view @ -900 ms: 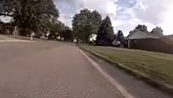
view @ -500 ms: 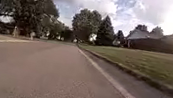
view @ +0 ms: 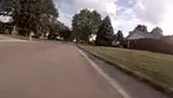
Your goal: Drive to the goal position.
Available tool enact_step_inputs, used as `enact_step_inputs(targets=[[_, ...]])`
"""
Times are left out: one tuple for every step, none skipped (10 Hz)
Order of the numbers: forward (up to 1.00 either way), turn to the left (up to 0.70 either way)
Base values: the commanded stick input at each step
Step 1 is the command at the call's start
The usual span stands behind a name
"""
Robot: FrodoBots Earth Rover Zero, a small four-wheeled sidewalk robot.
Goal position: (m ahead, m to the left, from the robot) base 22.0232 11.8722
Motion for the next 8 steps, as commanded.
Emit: enact_step_inputs(targets=[[0.08,0.0],[0.07,0.0],[0.1,0.0],[0.41,0.0],[0.85,0.0],[1.0,0.0],[1.0,0.0],[1.0,0.0]])
